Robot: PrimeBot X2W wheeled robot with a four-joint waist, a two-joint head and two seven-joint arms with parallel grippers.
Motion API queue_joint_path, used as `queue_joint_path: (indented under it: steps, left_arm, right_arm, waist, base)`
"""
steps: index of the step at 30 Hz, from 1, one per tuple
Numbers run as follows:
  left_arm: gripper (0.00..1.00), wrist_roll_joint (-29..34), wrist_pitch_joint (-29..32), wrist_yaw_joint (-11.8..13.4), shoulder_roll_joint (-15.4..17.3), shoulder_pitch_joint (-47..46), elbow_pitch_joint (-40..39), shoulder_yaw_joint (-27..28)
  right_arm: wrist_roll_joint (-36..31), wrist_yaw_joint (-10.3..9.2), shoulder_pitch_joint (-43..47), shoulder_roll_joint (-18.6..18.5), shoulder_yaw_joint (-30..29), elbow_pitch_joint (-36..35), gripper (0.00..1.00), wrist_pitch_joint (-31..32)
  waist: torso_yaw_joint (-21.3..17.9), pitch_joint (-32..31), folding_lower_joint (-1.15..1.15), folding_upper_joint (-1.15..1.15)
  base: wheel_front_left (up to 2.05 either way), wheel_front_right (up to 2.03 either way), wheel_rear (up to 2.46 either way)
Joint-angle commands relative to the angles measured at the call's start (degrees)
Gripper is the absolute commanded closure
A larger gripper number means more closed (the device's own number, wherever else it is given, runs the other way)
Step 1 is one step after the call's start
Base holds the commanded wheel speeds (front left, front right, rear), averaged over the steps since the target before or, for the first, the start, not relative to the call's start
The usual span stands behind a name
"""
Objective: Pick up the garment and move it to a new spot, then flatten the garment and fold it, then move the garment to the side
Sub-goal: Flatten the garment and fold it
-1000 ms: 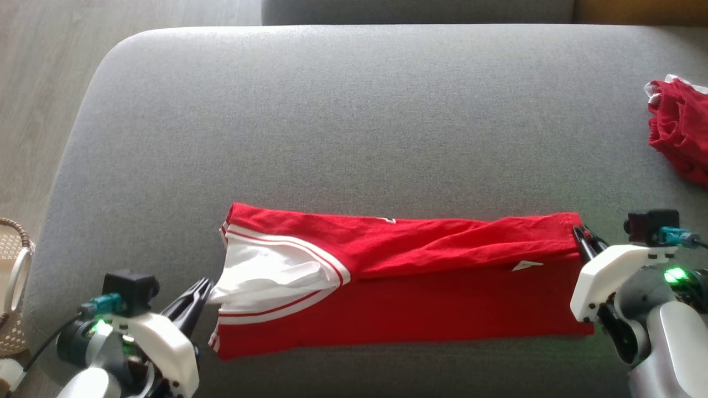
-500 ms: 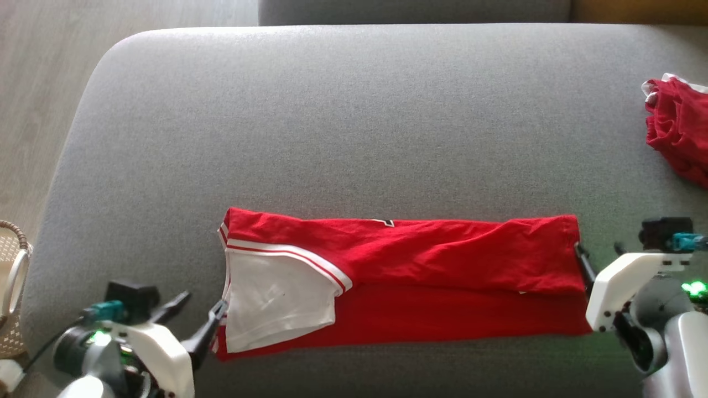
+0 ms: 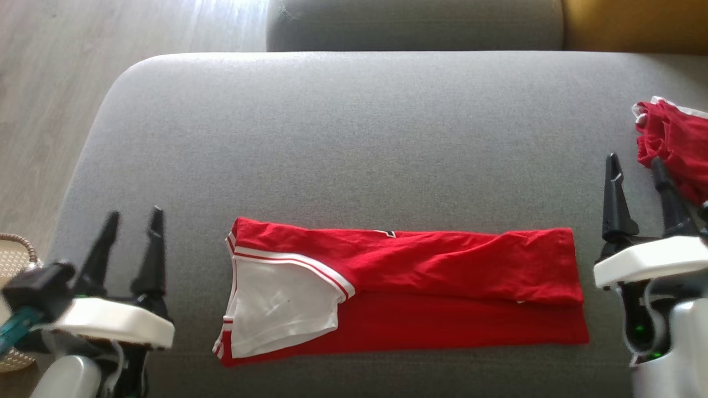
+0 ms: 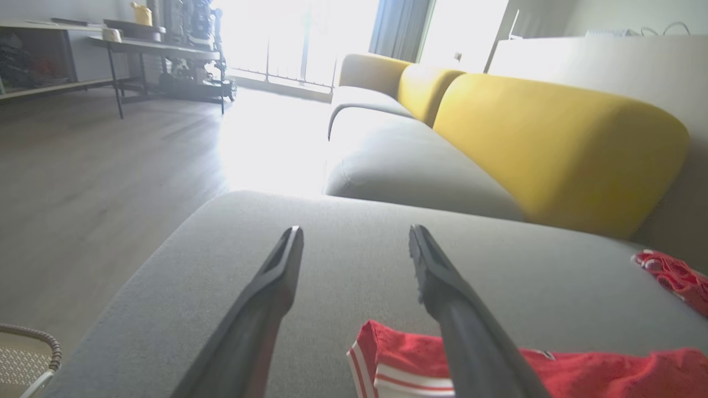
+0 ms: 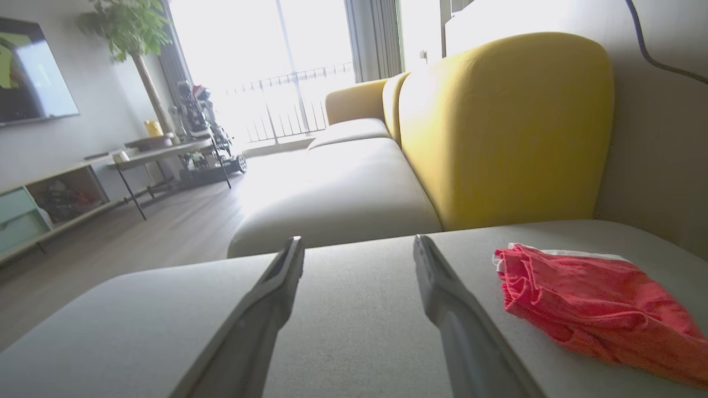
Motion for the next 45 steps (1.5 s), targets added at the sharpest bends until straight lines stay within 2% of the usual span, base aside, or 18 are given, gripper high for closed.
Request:
queue_joint_path:
  steps: [1,7,10,12,14,17,20,28,37,40,45]
  left_arm:
    - [0.00,-0.7,-2.4,0.8,0.0,-2.5,-2.4,4.0]
    - [0.00,-3.0,-5.5,0.2,-6.0,0.2,-4.7,8.4]
    - [0.00,0.9,-5.7,-1.4,-10.3,2.7,-5.6,11.2]
    - [0.00,2.9,-5.7,-1.9,-11.2,3.3,-5.5,11.7]
    - [0.00,5.1,-5.7,-2.9,-14.5,4.4,-5.1,13.3]
    - [0.00,10.2,-5.7,-5.3,-16.8,5.3,-4.3,14.2]
    - [0.00,12.4,-5.7,-7.1,-18.5,5.7,-3.4,15.1]
    - [0.00,14.7,-5.7,-9.4,-19.6,5.4,-1.3,16.4]
    - [0.00,13.7,-5.7,-9.9,-19.7,5.4,-0.1,15.3]
    - [0.00,13.8,-5.7,-9.9,-19.7,5.1,0.1,14.8]
    - [0.00,15.2,-5.7,-10.2,-19.7,4.8,2.9,12.6]
  right_arm:
    - [1.1,-0.01,-1.6,0.3,2.0,-2.7,0.00,-2.8]
    - [1.0,-0.01,2.2,0.9,5.1,-2.5,0.00,-9.9]
    - [0.2,-0.01,4.9,1.2,5.7,-1.8,0.00,-11.4]
    - [0.0,-0.01,5.3,1.3,5.9,-1.5,0.00,-11.6]
    - [-0.3,-0.01,6.1,1.4,6.3,-0.9,0.00,-11.9]
    - [-1.6,-0.01,6.9,1.5,7.9,-0.1,0.00,-12.2]
    - [-1.3,-0.01,7.0,1.5,8.5,0.7,0.00,-12.3]
    - [-0.7,-0.01,6.4,1.5,8.1,1.9,0.00,-12.5]
    - [-0.3,-0.01,6.4,1.5,8.3,2.3,0.00,-12.5]
    - [-0.1,-0.01,6.6,1.5,7.0,4.5,0.00,-11.6]
    - [-0.8,-0.01,5.7,1.5,4.4,10.5,0.00,-6.7]
  waist:
    - [0.2,-0.3,0.00,0.00]
    - [0.3,-1.0,0.00,0.00]
    - [0.0,-1.0,0.00,0.00]
    - [-0.1,-0.9,0.00,0.00]
    - [-0.3,-0.7,0.00,0.00]
    - [-0.6,-0.5,0.00,0.00]
    - [-0.7,-0.4,0.00,0.00]
    - [-0.8,-0.7,0.00,0.00]
    - [-0.8,-0.1,0.00,0.00]
    - [-0.8,0.5,0.00,0.00]
    - [-0.4,2.0,0.00,0.00]
  base:
    - [0.00,0.00,0.00]
    - [0.00,0.00,0.00]
    - [0.00,0.00,0.00]
    - [0.00,0.00,0.00]
    - [0.00,0.00,0.00]
    - [0.00,0.00,0.00]
    - [0.00,0.00,0.00]
    - [0.00,0.00,0.00]
    - [0.00,0.00,0.00]
    - [0.00,0.00,0.00]
    - [0.00,0.00,0.00]
